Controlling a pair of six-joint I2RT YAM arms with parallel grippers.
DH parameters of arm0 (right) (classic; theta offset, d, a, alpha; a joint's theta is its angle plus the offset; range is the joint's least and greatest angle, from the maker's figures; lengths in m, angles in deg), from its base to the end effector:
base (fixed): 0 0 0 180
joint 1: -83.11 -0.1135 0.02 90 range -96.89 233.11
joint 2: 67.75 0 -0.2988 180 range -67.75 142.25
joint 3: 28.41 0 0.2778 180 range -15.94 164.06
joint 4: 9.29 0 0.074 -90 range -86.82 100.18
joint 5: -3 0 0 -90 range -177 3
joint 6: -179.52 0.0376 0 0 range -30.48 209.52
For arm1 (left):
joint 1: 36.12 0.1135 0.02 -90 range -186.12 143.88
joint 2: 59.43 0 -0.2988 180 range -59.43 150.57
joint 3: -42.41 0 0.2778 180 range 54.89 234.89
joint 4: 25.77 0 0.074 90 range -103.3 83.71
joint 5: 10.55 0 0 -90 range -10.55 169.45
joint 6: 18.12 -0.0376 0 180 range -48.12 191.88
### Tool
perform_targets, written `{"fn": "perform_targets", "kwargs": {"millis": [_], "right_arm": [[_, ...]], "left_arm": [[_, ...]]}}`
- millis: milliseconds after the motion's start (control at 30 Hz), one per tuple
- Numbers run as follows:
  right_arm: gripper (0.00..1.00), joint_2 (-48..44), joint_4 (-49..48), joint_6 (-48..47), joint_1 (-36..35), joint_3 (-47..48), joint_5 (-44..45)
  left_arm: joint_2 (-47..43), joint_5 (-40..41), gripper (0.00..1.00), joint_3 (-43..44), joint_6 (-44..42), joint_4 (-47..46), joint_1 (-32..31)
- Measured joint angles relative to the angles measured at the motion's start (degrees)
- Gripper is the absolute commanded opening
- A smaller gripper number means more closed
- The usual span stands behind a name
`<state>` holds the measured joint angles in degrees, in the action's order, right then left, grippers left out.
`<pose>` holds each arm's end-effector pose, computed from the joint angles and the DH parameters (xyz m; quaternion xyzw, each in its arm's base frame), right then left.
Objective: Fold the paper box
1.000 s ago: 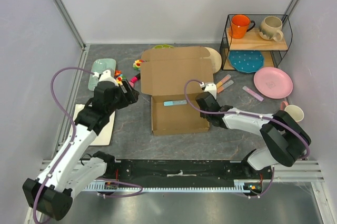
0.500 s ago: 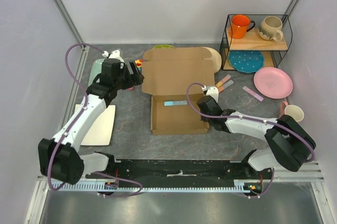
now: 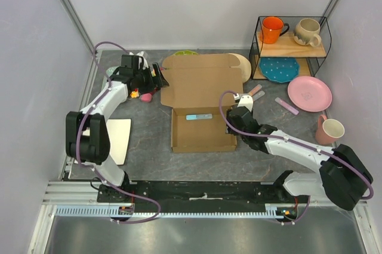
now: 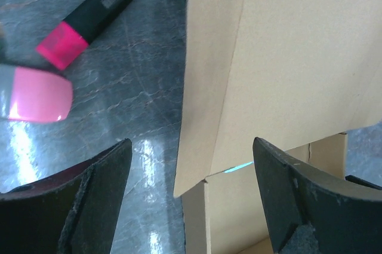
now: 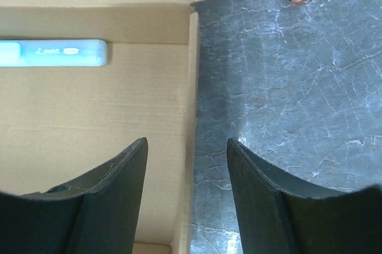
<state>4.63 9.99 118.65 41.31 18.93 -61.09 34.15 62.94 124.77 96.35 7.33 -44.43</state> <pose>0.2036 0.1600 0.2054 -0.0126 0.9023 0.0512 0.4280 0.3842 -0.0669 0.2808 -0.0730 0.9108 -0.2353 0.3312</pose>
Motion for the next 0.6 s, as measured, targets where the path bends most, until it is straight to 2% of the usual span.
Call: {"fn": "perform_targets", "kwargs": {"millis": [300,600], "right_arm": [[0.66,-5.84,3.67,-1.09,0.00,2.49,-0.76],[0.68,-9.49,7.63,-3.10,1.88,11.89,-0.81]], "left_arm": [[8.11,-5.44,0.79,5.07,-1.18,-0.17,0.00],[13.11,-7.15,0.50,7.89,-2.80,0.37,0.00]]}}
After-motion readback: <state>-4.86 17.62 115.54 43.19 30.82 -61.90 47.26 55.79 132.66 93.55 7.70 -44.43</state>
